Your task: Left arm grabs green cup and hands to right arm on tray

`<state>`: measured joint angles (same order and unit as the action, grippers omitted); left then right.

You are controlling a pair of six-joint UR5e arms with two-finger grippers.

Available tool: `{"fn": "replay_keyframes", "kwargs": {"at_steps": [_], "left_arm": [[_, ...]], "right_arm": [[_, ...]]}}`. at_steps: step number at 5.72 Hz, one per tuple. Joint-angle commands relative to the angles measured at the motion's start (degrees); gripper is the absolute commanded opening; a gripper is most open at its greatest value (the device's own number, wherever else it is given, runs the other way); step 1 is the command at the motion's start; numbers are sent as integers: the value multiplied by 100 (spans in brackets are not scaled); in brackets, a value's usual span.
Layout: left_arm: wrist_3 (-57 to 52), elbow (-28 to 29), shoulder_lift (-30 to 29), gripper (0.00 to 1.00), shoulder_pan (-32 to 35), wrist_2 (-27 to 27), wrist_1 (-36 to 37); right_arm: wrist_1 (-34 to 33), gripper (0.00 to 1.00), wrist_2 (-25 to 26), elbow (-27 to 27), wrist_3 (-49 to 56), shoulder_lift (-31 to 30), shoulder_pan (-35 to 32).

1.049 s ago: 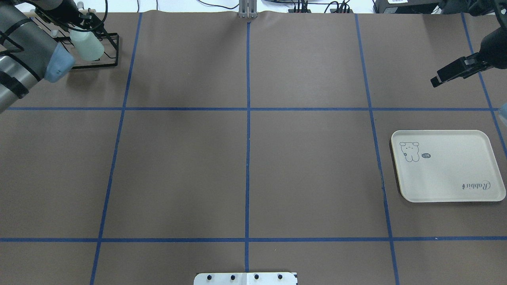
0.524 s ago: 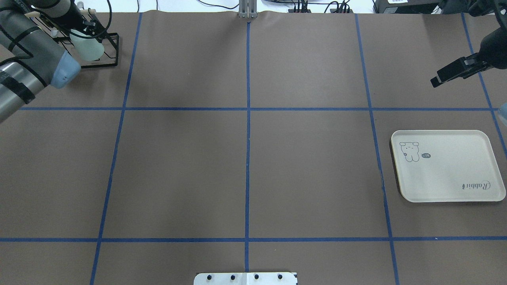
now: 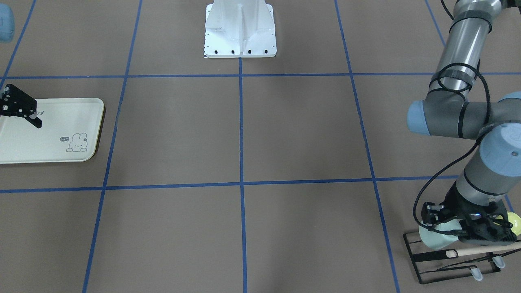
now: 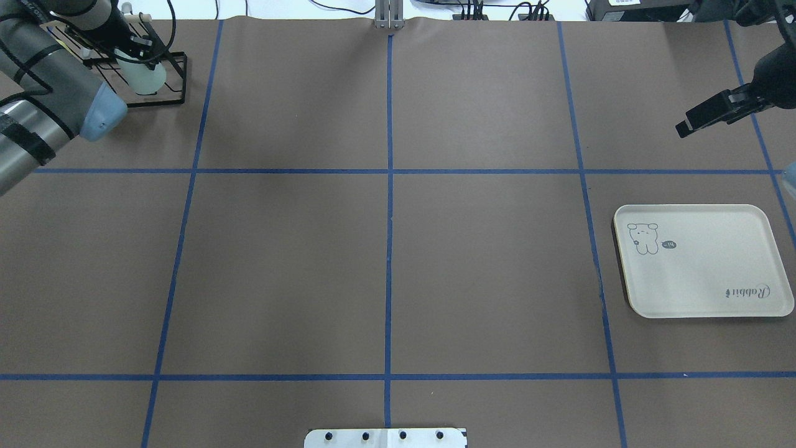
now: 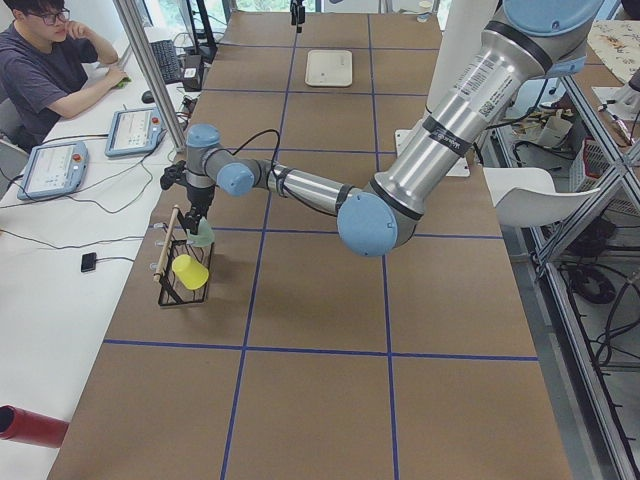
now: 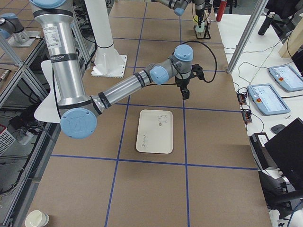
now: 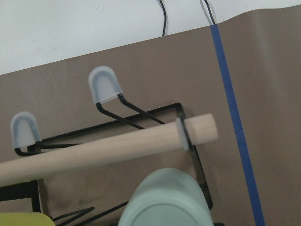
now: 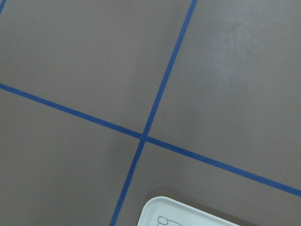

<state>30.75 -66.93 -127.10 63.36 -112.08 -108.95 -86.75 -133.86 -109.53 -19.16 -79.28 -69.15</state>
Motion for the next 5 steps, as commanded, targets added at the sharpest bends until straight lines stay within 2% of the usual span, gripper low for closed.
{"fn": "replay_keyframes", "kwargs": {"at_steps": [1,2,3,5], "left_arm": [[-165,-91,9,23,114,-25,49],[-166,-327,36,20,185,-77,76],[-166,-555,140,20,324,-365,76],[-166,-1248,500,21,956,-1277,163]], "right_arm": [[0,99,0,-7,0,0,-2],[0,99,0,-7,0,0,-2],[0,99,0,-16,0,0,-2],[0,99,0,-25,-26,0,-2]]}}
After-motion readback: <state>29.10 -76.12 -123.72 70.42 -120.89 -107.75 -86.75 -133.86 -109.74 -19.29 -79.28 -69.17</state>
